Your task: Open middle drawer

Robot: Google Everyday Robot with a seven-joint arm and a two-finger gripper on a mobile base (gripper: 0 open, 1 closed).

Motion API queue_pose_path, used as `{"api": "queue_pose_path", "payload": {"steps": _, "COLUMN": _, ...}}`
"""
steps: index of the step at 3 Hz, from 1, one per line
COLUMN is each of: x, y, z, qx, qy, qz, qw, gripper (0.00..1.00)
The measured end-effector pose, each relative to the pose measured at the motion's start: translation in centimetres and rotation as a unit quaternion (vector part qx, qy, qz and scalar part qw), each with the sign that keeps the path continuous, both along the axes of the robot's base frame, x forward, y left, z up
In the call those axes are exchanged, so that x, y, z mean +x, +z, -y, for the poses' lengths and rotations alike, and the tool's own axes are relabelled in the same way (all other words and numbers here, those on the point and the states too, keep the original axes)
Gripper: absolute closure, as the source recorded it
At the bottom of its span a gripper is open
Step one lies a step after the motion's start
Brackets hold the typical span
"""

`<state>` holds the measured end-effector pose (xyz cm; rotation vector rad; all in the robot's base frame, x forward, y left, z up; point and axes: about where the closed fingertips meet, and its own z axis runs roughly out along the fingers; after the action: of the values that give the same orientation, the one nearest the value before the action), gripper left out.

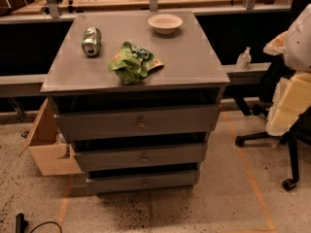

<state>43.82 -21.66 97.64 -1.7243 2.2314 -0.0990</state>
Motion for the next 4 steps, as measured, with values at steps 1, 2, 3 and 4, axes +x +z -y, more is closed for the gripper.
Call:
{"api": "queue_pose_path", "payload": {"steps": 1, "x": 0.0, "y": 0.0, "z": 0.0, "qx": 0.0, "qy": 0.0, "qz": 0.0, "qw": 1.0, "gripper": 0.0}}
{"api": "queue_pose_path", "payload": {"steps": 2, "x": 1.7, "y": -4.2, "z": -0.6, "qx": 0.031, "qy": 0.02, "qz": 0.002, "qw": 0.9993, "gripper": 0.0}}
{"api": "queue_pose_path", "payload": {"steps": 3, "x": 3.6, "y": -11.6, "z": -1.1, "qx": 0.072, "qy": 0.048, "qz": 0.002, "qw": 0.9962, "gripper": 0.0}}
{"api": "queue_pose_path", "payload": {"steps": 4, "x": 5.3, "y": -18.7, "z": -2.6, "qx": 0.104, "qy": 0.088, "qz": -0.003, "qw": 0.9906, "gripper": 0.0}}
